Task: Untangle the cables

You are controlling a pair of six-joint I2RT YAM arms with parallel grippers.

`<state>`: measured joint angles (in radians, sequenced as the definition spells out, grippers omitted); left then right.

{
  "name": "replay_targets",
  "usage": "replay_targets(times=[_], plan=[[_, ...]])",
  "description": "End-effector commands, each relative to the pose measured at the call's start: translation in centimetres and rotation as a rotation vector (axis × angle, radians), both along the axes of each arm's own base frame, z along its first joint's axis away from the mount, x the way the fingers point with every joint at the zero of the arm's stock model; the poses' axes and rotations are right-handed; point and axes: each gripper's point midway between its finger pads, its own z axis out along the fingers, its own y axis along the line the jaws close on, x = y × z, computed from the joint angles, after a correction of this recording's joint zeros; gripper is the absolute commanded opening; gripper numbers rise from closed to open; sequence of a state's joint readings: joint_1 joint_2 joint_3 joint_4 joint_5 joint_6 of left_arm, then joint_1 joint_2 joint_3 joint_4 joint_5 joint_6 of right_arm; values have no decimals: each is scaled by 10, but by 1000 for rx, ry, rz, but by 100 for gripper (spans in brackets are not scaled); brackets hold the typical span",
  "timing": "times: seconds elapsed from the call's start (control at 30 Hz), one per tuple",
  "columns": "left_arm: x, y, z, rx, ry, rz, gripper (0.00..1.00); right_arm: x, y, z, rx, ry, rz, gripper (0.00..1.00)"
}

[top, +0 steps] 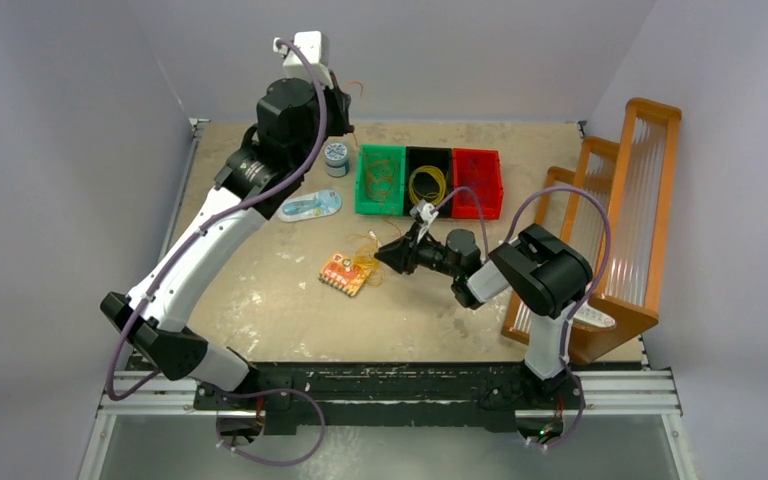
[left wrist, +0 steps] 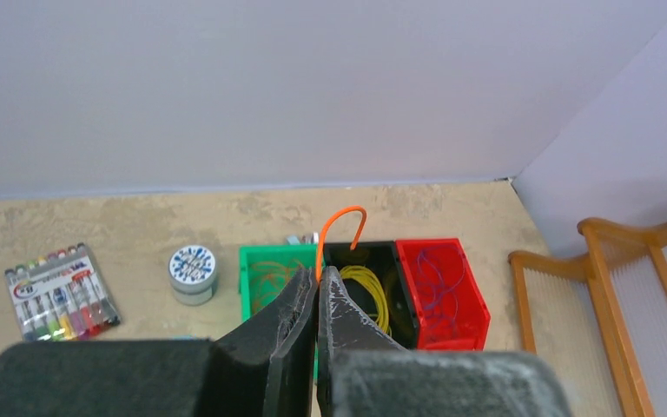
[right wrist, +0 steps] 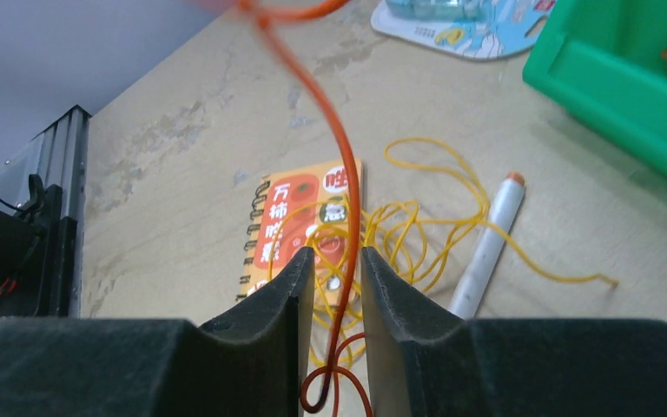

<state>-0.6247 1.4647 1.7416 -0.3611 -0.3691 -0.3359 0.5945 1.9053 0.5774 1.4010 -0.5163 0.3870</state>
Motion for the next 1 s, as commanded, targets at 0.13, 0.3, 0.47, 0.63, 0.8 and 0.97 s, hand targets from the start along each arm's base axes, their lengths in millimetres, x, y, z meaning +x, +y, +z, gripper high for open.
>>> replay_targets(times=[0.13, 0.3, 0.47, 0.63, 0.8, 0.97], plan=[[17, 1, 47, -24, -112, 16, 0, -12, -3, 15, 114, 13, 4, 26], [37, 19, 51, 9, -126, 88, 0, -7, -18, -4, 49, 92, -103, 30], [48, 40, 82, -19, -188, 149, 0, -15, -30, -37, -20, 172, -140, 32], [51, 47, 110, -19, -247, 174, 0, -13, -32, -46, -22, 205, -165, 31], [56, 43, 117, -18, -270, 160, 0, -12, -32, -48, -19, 216, -178, 31], [60, 50, 126, 23, -300, 196, 0, -12, -35, -49, -31, 227, -190, 31]])
